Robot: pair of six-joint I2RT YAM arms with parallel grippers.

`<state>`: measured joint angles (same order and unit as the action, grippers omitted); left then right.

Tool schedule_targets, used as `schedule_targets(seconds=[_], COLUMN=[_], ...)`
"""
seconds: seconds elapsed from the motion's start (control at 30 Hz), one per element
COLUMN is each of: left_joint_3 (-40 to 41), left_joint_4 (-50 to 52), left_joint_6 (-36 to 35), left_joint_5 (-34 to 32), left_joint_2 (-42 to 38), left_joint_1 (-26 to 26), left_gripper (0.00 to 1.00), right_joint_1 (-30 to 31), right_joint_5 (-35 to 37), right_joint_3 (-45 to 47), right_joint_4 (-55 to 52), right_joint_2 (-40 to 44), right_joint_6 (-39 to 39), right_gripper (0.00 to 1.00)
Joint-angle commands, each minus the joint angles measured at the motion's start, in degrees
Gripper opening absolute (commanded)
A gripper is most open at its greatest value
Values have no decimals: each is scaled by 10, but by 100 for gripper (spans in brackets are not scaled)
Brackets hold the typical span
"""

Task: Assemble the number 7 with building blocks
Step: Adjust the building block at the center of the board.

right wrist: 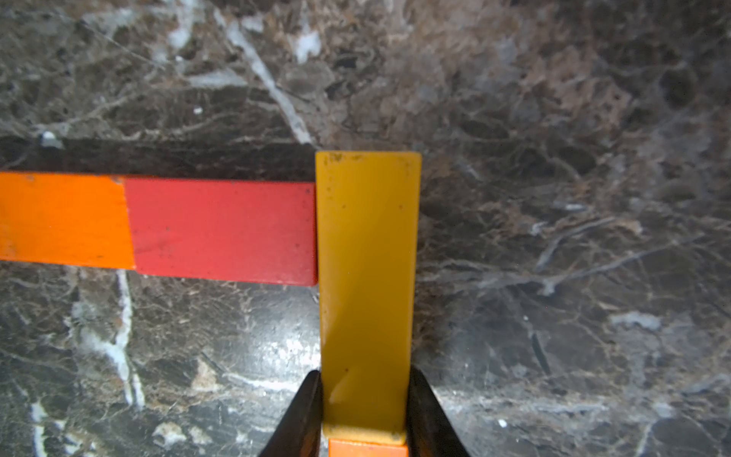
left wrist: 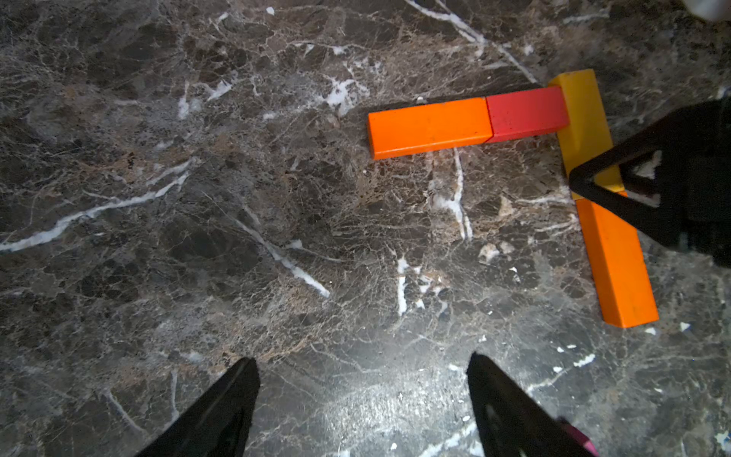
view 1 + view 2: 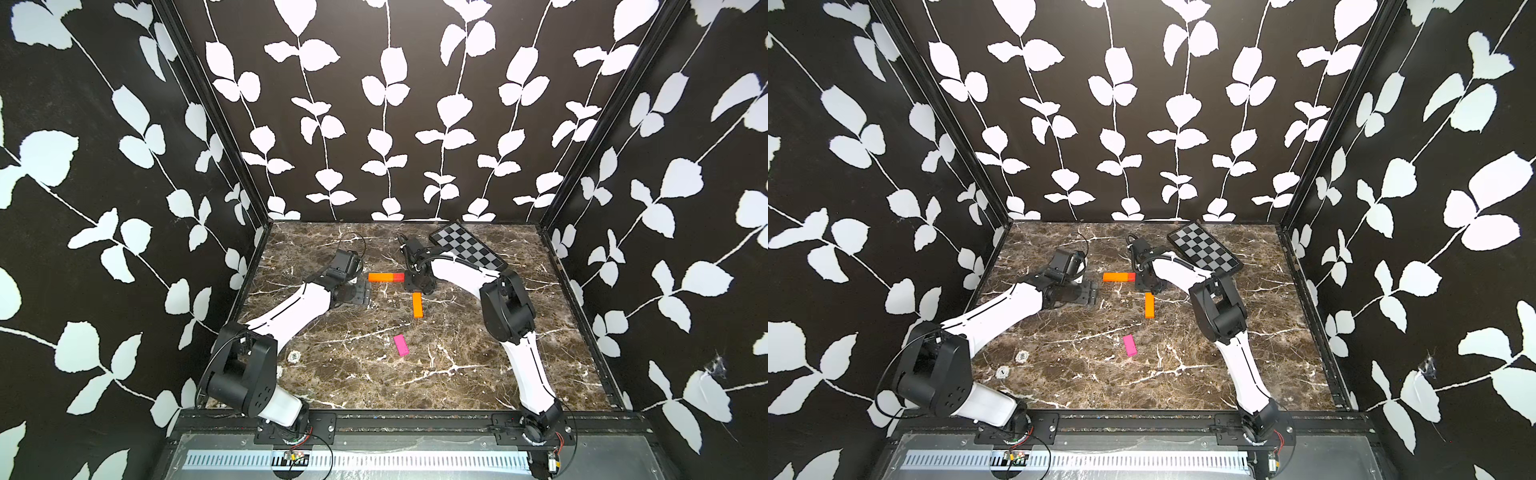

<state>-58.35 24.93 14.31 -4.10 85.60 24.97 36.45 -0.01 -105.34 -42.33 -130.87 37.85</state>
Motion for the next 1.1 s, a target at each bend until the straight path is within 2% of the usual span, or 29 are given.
schedule_targets(seconds=[0.0, 0.33, 0.53, 0.57, 0.6, 0.67, 0.7, 0.73, 0.93, 1.07], left_joint_3=[-1, 0, 0, 0, 0, -1, -1, -2, 2, 14], left_joint_4=[-5, -5, -5, -5, -5, -5, -4, -4, -6, 2], left_joint_6=[-3, -4, -5, -6, -10, -16, -22, -29, -55, -42], left_joint_5=[-5, -4, -3, -2, -1, 0, 1, 4, 64, 69], left_joint_2=[-1, -3, -2, -3, -3, -3, -3, -3, -3, -15], left_joint_1=[-3, -3, -3, -3, -3, -2, -3, -3, -1, 17], left_gripper=[85, 85, 86, 86, 86, 86, 86, 86, 84, 84], right_joint_1=[10, 10, 10, 10, 10, 10, 10, 10, 8, 8], right_joint_5=[-6, -4, 2, 4, 7, 10, 13, 20, 65, 82], right_joint_3=[18, 19, 20, 21, 23, 31, 37, 42, 90, 145], right_joint_4=[-26, -28, -27, -25, -21, -8, 0, 8, 39, 81], right_joint_2=[-1, -1, 3, 6, 9, 18, 25, 34, 100, 164], right_joint_6=[7, 8, 8, 8, 8, 8, 8, 9, 18, 14], right_gripper=[33, 35, 50, 53, 64, 69, 81, 99, 99, 99])
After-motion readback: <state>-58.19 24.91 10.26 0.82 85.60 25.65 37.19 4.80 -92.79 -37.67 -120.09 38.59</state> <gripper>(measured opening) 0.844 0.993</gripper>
